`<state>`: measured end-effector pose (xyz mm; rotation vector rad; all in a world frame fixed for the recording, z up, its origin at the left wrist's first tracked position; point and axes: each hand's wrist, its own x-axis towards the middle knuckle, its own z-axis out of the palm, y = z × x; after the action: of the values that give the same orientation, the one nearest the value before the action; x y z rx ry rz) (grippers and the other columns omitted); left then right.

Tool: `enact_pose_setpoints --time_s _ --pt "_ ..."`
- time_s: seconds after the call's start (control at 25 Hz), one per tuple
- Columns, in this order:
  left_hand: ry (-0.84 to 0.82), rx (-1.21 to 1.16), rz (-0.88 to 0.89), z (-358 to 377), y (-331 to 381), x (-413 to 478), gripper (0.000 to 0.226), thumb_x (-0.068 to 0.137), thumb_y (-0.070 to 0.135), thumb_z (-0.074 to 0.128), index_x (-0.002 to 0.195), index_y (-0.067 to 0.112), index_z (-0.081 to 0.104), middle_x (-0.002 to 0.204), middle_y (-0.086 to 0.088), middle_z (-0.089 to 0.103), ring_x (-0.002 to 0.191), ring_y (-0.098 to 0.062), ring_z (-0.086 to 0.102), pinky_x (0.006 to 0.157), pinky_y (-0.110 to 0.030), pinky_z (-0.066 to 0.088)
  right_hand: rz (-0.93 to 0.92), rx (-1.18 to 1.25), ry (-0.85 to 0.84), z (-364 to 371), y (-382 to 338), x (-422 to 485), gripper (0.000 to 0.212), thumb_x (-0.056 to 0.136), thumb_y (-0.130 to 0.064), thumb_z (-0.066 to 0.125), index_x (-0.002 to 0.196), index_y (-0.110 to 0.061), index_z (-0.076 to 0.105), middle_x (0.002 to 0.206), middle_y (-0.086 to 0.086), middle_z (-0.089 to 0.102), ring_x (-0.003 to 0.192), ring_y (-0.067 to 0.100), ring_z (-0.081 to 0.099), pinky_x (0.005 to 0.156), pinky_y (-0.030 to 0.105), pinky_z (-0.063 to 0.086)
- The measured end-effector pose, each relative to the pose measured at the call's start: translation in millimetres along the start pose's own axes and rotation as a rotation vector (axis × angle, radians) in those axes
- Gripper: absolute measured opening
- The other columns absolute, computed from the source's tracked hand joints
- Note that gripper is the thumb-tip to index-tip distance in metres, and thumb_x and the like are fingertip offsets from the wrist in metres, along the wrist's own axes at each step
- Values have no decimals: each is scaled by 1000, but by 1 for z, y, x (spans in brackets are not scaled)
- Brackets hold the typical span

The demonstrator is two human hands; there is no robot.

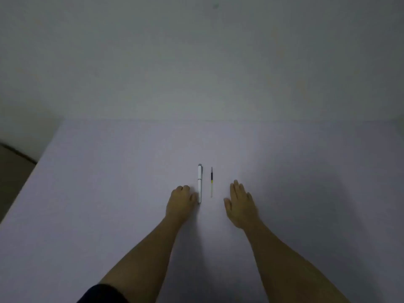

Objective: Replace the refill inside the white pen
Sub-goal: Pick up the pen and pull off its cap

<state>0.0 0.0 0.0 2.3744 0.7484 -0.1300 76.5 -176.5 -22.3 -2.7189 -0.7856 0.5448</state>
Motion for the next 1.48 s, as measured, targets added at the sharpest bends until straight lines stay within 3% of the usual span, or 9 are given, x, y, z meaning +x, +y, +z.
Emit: enact_pose_setpoints --time_s 0.12,0.32,0.72,0.8,1.0,1.08,1.2,1.36,1.48 --pt "75 -77 -34 11 8 18 29 91 27 48 93 -2 53 95 -23 58 83 -35 55 71 -41 45 30 17 33 17 7 5 83 78 -52 -4 147 -7 6 158 9 2 147 25 4 118 42 6" --pt "154 -103 -87 27 20 45 29 88 28 53 91 -1 51 90 -23 58 79 -37 57 69 -44 49 34 -53 221 36 13 9 61 90 -38 27 142 -6 30 150 12 34 139 29 34 110 47 24" --pt "-6 -211 -103 16 21 50 22 93 23 44 80 5 48 73 -11 55 68 -29 55 58 -34 44 25 -18 136 40 21 10 69 91 -48 15 144 -6 24 154 9 25 143 25 24 114 41 14" --pt "-134 -354 -74 -6 26 35 23 95 26 40 84 7 47 75 -7 60 68 -25 58 57 -29 45 24 167 74 31 19 13 65 93 -45 23 145 -6 21 157 8 17 146 22 14 117 35 7" --pt "-255 -391 66 -50 31 -16 25 97 32 32 98 14 50 74 1 56 62 -17 49 63 -32 42 170 917 259 -44 -13 -5 36 93 -16 50 129 -14 50 127 1 58 112 14 56 87 6 38" --pt "-264 -400 75 -58 36 -32 26 96 33 32 98 21 55 73 5 56 63 -14 46 62 -29 39 60 1010 209 -65 -27 -19 39 93 -20 52 131 -22 48 122 -11 58 100 10 61 82 4 45" --pt "-235 -340 175 -59 48 -53 26 95 34 37 99 23 61 71 6 58 57 -9 46 57 -23 38 -48 1021 208 -78 -37 -38 33 90 -17 57 123 -21 57 112 -10 65 96 15 65 86 25 53" --pt "-53 -366 298 -53 52 -68 24 90 36 49 107 30 65 72 -12 67 54 -8 45 55 -28 38 -21 1155 307 -89 -42 -53 13 88 -11 59 92 -21 66 88 -6 71 83 5 69 80 19 54" --pt "18 -371 291 -49 50 -72 27 87 43 51 108 34 65 71 -5 71 52 -7 46 53 -27 37 -17 1162 320 -92 -43 -58 12 87 -11 61 86 -23 64 84 -5 70 76 1 69 73 13 54"
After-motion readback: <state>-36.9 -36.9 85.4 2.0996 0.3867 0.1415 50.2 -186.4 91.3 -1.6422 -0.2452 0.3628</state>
